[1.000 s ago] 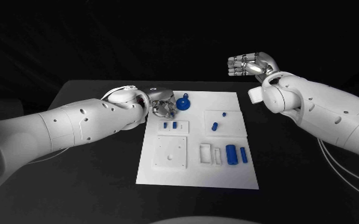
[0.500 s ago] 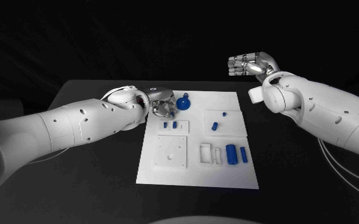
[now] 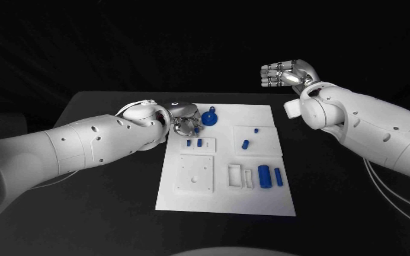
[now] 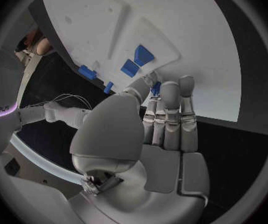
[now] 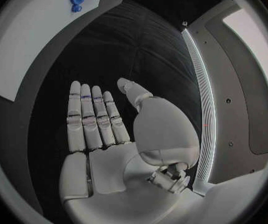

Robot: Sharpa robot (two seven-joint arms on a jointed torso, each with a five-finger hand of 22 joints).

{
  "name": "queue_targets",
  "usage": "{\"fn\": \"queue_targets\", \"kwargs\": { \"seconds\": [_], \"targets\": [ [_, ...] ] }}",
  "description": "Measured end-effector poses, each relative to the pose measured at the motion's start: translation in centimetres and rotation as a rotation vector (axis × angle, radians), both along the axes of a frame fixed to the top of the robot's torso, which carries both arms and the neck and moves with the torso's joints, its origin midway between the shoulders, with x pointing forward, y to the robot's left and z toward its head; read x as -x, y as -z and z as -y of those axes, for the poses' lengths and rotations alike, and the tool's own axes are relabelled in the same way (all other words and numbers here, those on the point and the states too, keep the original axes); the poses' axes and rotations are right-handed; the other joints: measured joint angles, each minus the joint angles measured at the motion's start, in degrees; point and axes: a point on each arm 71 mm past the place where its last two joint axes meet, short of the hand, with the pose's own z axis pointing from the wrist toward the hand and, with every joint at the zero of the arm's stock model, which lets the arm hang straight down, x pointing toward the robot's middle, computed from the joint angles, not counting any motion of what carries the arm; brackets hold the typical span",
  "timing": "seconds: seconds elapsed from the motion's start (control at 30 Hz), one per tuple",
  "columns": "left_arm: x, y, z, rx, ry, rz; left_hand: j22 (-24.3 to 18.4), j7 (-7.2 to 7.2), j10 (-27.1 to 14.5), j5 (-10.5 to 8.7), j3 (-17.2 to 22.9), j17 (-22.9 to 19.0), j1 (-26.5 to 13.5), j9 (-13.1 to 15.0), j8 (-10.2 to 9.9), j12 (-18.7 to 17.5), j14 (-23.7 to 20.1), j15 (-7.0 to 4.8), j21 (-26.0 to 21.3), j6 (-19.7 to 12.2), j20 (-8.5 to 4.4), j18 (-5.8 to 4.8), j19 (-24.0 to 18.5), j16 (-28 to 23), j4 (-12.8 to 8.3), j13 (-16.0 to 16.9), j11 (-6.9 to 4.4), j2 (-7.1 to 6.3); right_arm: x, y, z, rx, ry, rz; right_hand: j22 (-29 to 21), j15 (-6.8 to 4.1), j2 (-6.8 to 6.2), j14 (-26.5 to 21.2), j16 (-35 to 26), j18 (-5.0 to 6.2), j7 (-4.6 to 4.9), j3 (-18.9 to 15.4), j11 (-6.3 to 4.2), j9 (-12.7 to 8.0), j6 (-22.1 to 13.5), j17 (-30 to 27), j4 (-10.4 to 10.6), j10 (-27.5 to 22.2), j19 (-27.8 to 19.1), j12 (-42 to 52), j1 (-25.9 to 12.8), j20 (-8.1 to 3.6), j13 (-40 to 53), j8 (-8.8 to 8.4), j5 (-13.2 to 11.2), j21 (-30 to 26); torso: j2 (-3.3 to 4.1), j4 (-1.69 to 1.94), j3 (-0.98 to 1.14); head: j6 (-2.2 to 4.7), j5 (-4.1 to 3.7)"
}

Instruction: Assemble the parts on the task board

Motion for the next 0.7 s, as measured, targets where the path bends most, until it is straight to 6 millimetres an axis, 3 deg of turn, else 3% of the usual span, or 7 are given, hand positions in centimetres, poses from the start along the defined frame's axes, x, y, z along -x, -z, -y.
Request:
{"fn": "queue_targets", "kwargs": {
  "seconds": [0.1,0.7],
  "targets": [
    [-0.01,0.03,-0.02,-0.002,-0.001,-0.002,0.0,0.05,-0.1,0.0,0.48,0.0,-0.04,0.0,0.0,-0.06,0.0,0.0,-0.17,-0.05,0.07,0.67,0.06,0.0,0.48,-0.02,0.09,-0.3,0.0,0.05,-0.06,0.0,-0.002,-0.001,0.0,0.0,0.0,0.0,0.0,0.0,0.0,0.0,0.0,0.0,0.0,0.0,0.0,0.0,0.0,0.0,0.0,0.0,0.0,0.0,0.0,0.0,0.0,0.0,-0.02,-0.01,0.0],
    [0.03,0.05,0.03,-0.001,-0.001,-0.005,0.04,0.05,-2.91,0.01,0.84,-0.01,0.59,0.01,0.0,-0.1,0.1,0.53,-0.59,-0.46,0.67,1.21,0.67,0.45,0.85,0.01,0.94,-1.5,0.05,0.33,-0.17,-0.001,-0.005,-0.007,0.0,0.0,0.0,0.0,0.0,0.0,0.0,0.0,0.0,0.0,0.0,0.0,0.0,0.0,0.0,0.0,0.0,0.0,0.0,0.0,0.0,0.0,-0.01,0.0,-0.04,0.02,0.02]
  ]
}}
